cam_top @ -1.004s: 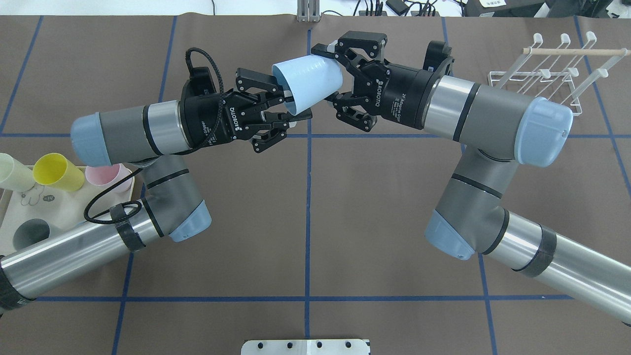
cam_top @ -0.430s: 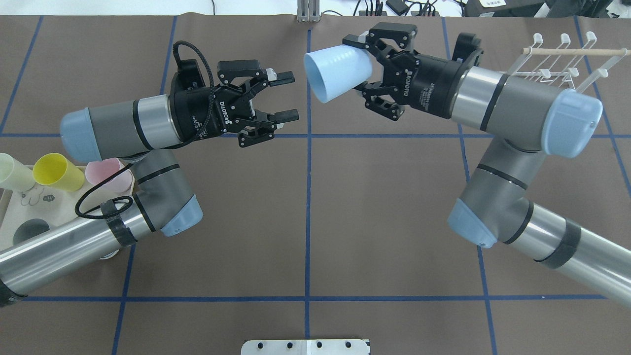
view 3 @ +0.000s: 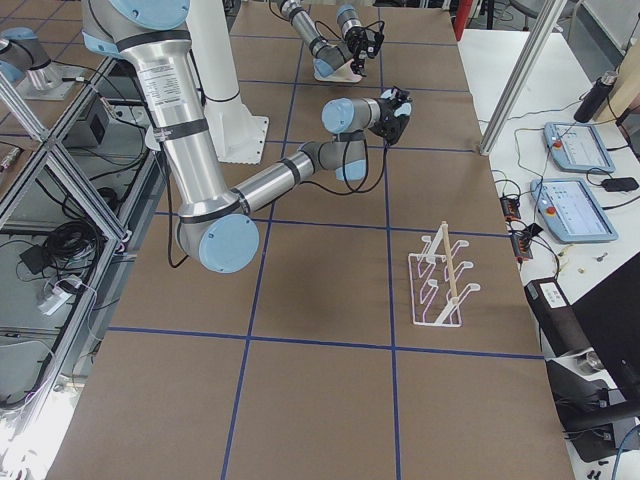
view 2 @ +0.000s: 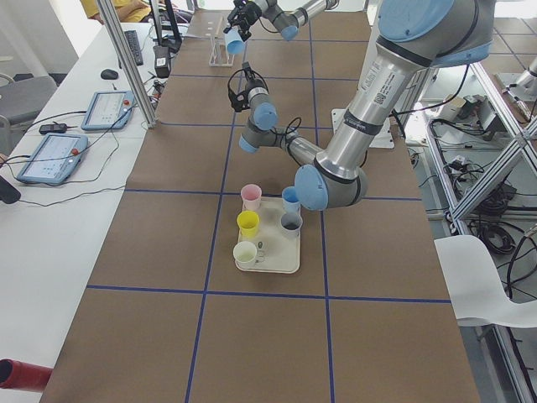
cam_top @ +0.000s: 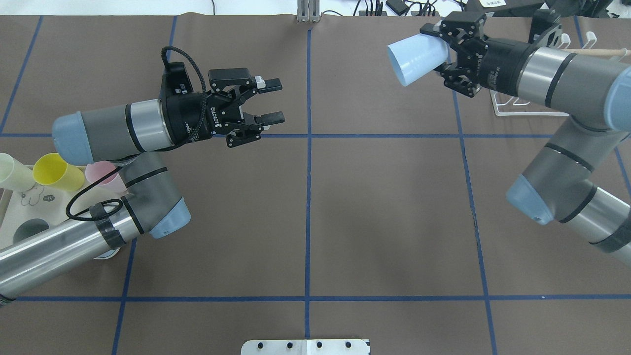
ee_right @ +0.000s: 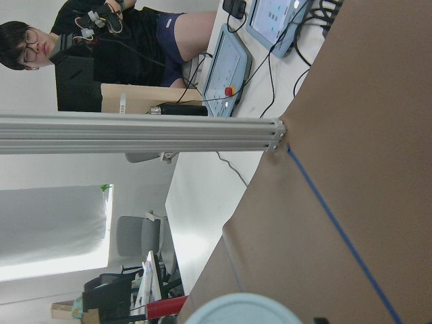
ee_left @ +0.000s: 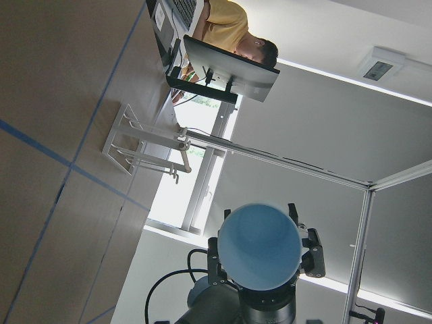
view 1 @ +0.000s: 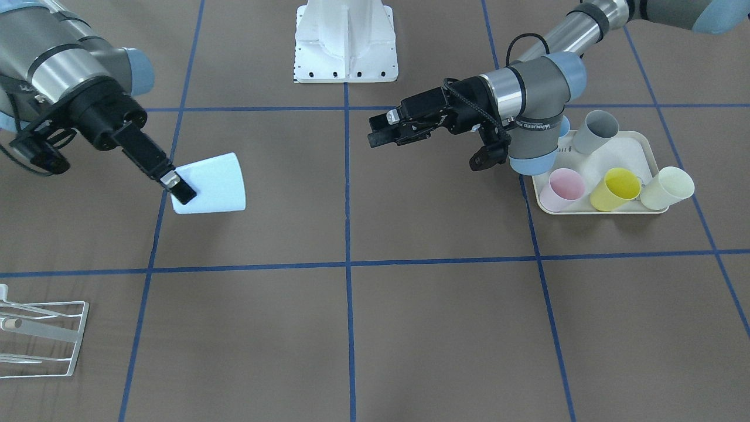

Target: Transfer IKEA cup to right arm and place on rack

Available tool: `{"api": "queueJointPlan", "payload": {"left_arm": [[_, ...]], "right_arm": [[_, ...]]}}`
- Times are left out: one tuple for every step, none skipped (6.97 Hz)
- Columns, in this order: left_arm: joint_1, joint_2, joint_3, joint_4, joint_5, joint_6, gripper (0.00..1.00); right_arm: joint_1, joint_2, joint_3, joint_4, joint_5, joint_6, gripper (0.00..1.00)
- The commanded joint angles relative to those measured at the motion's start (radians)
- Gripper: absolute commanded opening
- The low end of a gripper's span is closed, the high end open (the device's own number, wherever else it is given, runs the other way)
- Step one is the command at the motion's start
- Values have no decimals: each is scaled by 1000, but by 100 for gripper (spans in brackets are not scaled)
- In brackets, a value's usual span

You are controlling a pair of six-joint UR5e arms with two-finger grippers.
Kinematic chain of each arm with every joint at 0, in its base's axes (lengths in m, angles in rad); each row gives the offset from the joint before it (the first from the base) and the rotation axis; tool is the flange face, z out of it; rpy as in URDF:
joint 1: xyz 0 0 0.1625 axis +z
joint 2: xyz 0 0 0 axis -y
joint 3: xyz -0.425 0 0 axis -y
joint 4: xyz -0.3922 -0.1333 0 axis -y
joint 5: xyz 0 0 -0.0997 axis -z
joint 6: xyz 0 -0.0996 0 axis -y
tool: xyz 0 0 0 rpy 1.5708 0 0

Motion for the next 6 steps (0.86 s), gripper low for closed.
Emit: {"api": "queueJointPlan", "payload": {"left_arm": [[3, 17, 0, 2, 6, 5, 73], [4, 19, 0, 13, 6, 5, 73], [7, 20, 3, 15, 7, 5, 73], [7, 22, 3, 19, 7, 5, 74], [9, 22, 3, 19, 9, 5, 74], [7, 22, 3, 19, 7, 5, 75]], "right_arm": [[99, -100, 5, -156, -12, -417, 0], [134, -188, 24, -155, -46, -561, 0], [146, -265, 69, -158, -105, -678, 0], [142, -309, 62, -161, -227, -763, 0], [142, -314, 49, -161, -248, -865, 0], [139, -297, 1, -159, -268, -872, 0]]}}
